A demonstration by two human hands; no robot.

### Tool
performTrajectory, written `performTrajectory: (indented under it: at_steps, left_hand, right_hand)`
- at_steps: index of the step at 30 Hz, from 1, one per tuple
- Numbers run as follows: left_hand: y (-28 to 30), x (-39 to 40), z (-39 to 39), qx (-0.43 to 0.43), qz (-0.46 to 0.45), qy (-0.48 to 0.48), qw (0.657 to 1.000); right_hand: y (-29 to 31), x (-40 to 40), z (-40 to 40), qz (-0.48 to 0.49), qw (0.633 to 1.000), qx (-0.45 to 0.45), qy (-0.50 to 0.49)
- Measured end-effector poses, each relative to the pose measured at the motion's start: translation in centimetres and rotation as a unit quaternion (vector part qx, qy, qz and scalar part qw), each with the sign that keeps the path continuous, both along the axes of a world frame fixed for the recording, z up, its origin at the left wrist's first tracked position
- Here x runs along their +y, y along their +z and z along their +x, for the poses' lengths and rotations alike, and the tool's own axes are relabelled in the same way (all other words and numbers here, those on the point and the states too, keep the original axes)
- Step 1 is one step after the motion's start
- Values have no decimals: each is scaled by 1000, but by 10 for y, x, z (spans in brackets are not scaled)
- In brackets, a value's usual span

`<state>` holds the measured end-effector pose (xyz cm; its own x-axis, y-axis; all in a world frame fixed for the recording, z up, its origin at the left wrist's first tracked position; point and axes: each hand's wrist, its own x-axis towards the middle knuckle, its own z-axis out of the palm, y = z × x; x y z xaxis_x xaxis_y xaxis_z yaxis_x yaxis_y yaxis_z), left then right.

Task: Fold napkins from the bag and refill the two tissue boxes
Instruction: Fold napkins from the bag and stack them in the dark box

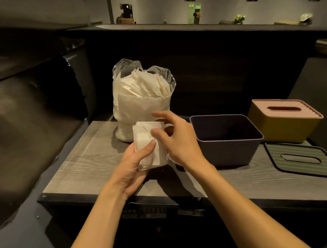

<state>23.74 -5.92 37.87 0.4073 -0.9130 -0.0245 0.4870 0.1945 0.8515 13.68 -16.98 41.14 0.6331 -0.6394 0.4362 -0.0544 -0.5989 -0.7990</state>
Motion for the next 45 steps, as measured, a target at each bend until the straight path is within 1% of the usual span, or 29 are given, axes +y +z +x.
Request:
performTrajectory:
  at_steps: [2,4,5,9,12,15,18,21,23,25,28,31,33,35,38,41,45]
  left_hand:
    - [-1,-2,-1,-3,-1,5,1000]
    - [-5,-4,1,-1,-4,21,1000]
    - [-6,-5,1,0,-4,30,1000]
    - [-8,-7,1,-8,10,33,999]
    - [-8,-7,1,-15,30,22,999]
    - [-8,-6,0,-18,41,22,999]
    - [-6,-4,-3,-36,44,21,998]
    - [-3,-4,-3,-38,42,16,998]
    - [-2,-4,-3,-31,42,14,999]
    - [-3,-5,-2,-19,41,17,999]
    - [-3,-6,-1,18,33,30,999]
    - [-2,-7,-1,48,24,52,997]
    - [-1,-7,-1,58,23,62,996]
    - [-1,-6,0,62,27,64,996]
    - [-2,-6,1,61,35,61,996]
    - [-2,-7,0,54,34,65,996]
    - [-1,-7,-1,41,31,65,997]
  right_hand:
    - [1,0,1,-45,998,41,9]
    - [2,0,2,-106,992,67,-4]
    - [5,0,3,-135,989,64,-19]
    - [33,-8,14,-219,972,7,-84]
    - [62,-25,34,-281,949,21,-143]
    - [84,-43,56,-306,930,97,-177]
    - [89,-56,68,-311,916,168,-188]
    - [89,-60,70,-326,907,176,-200]
    - [90,-60,69,-347,901,157,-209]
    - [95,-59,68,-347,907,118,-209]
    - [106,-59,64,-317,923,60,-209]
    - [111,-60,63,-288,935,50,-200]
    - [111,-62,63,-283,939,59,-187]
    - [111,-65,65,-268,947,81,-160]
    - [115,-69,71,-222,965,49,-132]
    - [122,-71,78,-206,972,31,-112]
    - [136,-73,85,-170,975,-53,-130]
